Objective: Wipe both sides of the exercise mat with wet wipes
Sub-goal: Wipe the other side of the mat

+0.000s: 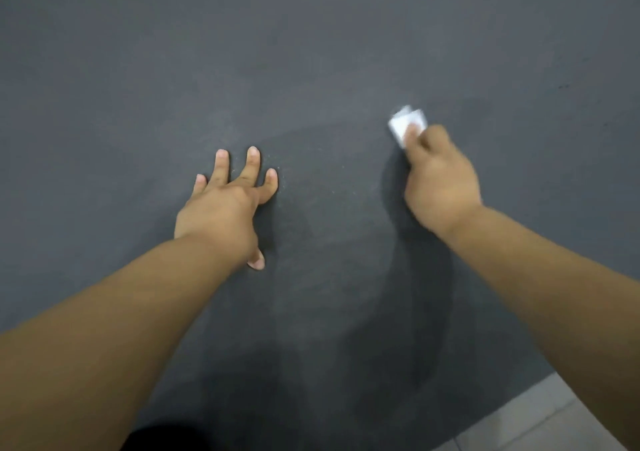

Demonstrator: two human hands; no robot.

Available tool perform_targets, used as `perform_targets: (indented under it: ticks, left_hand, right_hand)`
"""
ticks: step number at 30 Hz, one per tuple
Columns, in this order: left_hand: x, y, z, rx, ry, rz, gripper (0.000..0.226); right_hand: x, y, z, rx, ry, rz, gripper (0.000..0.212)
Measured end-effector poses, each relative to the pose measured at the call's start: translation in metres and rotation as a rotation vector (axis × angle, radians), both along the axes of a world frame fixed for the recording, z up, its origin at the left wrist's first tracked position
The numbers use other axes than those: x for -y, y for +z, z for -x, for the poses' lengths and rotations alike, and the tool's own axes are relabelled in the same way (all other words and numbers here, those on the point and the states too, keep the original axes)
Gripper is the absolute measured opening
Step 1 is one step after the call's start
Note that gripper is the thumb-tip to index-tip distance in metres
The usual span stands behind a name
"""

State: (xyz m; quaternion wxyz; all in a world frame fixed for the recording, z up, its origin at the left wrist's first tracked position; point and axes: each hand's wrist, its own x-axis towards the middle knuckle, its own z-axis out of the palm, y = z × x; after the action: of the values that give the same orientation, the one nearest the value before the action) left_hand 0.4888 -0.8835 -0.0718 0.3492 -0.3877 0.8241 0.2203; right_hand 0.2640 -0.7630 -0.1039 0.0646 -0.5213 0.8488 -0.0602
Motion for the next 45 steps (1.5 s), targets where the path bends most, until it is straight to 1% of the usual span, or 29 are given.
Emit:
perform_targets:
  ticks: [1, 3, 5, 6, 7, 9, 10, 11, 12, 13, 14, 16, 18, 20, 21, 23, 26, 27, 28, 29, 31, 33, 35, 37, 39, 41, 43, 44, 45]
  left_hand:
    - [-0.001, 0.000, 0.001, 0.010, 0.006, 0.013, 0.123]
    - [-0.005, 0.001, 0.003, 0.014, 0.017, 0.039, 0.124]
    - [-0.009, 0.003, 0.005, 0.025, 0.061, 0.046, 0.124]
    - [-0.011, 0.004, 0.006, 0.033, 0.075, 0.053, 0.123]
    - [-0.015, 0.005, 0.008, 0.035, 0.067, 0.070, 0.123]
    - [-0.024, 0.006, 0.009, 0.019, 0.027, 0.128, 0.116]
    - [-0.029, 0.006, 0.010, -0.001, 0.013, 0.162, 0.106]
    - [-0.036, 0.007, 0.010, -0.025, -0.006, 0.186, 0.095]
    - [-0.045, 0.009, 0.010, -0.045, -0.026, 0.190, 0.085]
    - [-0.055, 0.009, 0.010, -0.064, -0.036, 0.175, 0.080]
    - [-0.067, 0.009, 0.009, -0.083, -0.023, 0.143, 0.078]
    - [-0.089, 0.008, 0.006, -0.120, 0.038, 0.060, 0.081]
    - [-0.103, 0.004, 0.003, -0.139, 0.058, 0.035, 0.096]
    - [-0.106, -0.002, 0.004, -0.143, 0.069, 0.051, 0.104]
    - [-0.105, -0.003, 0.005, -0.146, 0.085, 0.051, 0.105]
    - [-0.103, -0.004, 0.006, -0.152, 0.103, 0.050, 0.105]
    - [-0.104, -0.005, 0.005, -0.162, 0.097, 0.053, 0.105]
    - [-0.105, -0.006, 0.005, -0.166, 0.102, 0.051, 0.105]
    - [-0.105, -0.006, 0.004, -0.170, 0.113, 0.047, 0.105]
    - [-0.105, -0.007, 0.004, -0.177, 0.124, 0.044, 0.105]
    - [-0.104, -0.008, 0.003, -0.187, 0.138, 0.037, 0.105]
    - [-0.104, -0.009, 0.003, -0.200, 0.142, 0.041, 0.103]
    - [-0.105, -0.009, 0.003, -0.207, 0.147, 0.056, 0.100]
    - [-0.107, -0.010, 0.003, -0.211, 0.149, 0.071, 0.101]
    - [-0.108, -0.011, 0.002, -0.221, 0.159, 0.083, 0.102]
    - [-0.109, -0.011, 0.000, -0.223, 0.167, 0.091, 0.102]
    - [-0.111, -0.011, 0.001, -0.214, 0.171, 0.103, 0.102]
    - [-0.112, -0.010, 0.002, -0.210, 0.177, 0.107, 0.102]
    - [-0.112, -0.010, 0.003, -0.205, 0.184, 0.109, 0.102]
  right_hand:
    - [-0.006, -0.002, -0.023, 0.043, 0.232, 0.043, 0.052]
    - [-0.021, -0.002, -0.054, 0.106, 0.612, 0.010, 0.051]
    - [-0.027, -0.002, -0.048, 0.064, 0.734, -0.029, 0.047]
    - [-0.027, -0.002, -0.034, 0.017, 0.674, -0.031, 0.045]
    - [-0.027, -0.002, -0.015, -0.022, 0.512, -0.023, 0.044]
    - [-0.034, 0.002, 0.033, -0.091, 0.040, -0.073, 0.048]
    - [-0.041, 0.005, 0.050, -0.073, -0.193, -0.167, 0.051]
    - [-0.046, 0.007, 0.056, -0.045, -0.340, -0.222, 0.053]
    - [-0.051, 0.007, 0.054, 0.001, -0.389, -0.235, 0.053]
    - [-0.056, 0.007, 0.043, 0.059, -0.347, -0.191, 0.054]
    - [-0.062, 0.004, 0.026, 0.118, -0.217, -0.100, 0.053]
    - [-0.077, -0.003, -0.013, 0.152, 0.214, 0.049, 0.054]
    - [-0.099, -0.002, -0.041, 0.140, 0.603, 0.027, 0.053]
    - [-0.114, -0.003, -0.036, 0.069, 0.738, -0.032, 0.044]
    - [-0.117, -0.001, -0.024, 0.042, 0.665, -0.018, 0.036]
    - [-0.118, 0.002, 0.014, -0.013, 0.276, 0.020, 0.028]
    - [-0.124, 0.011, 0.056, 0.002, -0.317, -0.090, 0.043]
    - [-0.121, 0.011, 0.053, 0.018, -0.410, -0.120, 0.045]
    - [-0.117, 0.009, 0.041, 0.045, -0.397, -0.077, 0.043]
    - [-0.115, 0.005, 0.023, 0.082, -0.304, 0.011, 0.039]
    - [-0.113, -0.006, -0.028, 0.159, 0.033, 0.108, 0.041]
    - [-0.121, -0.010, -0.079, 0.223, 0.381, 0.074, 0.050]
    - [-0.129, -0.005, -0.098, 0.273, 0.608, 0.023, 0.046]
    - [-0.130, 0.001, -0.074, 0.113, 0.686, 0.052, 0.034]
    - [-0.128, 0.001, -0.024, -0.003, 0.448, 0.100, 0.021]
    - [-0.132, 0.009, 0.029, -0.087, 0.081, -0.057, 0.034]
    - [-0.147, 0.017, 0.049, -0.035, -0.221, -0.234, 0.049]
    - [-0.153, 0.019, 0.045, 0.015, -0.295, -0.259, 0.053]
    - [-0.157, 0.018, 0.033, 0.028, -0.277, -0.226, 0.053]
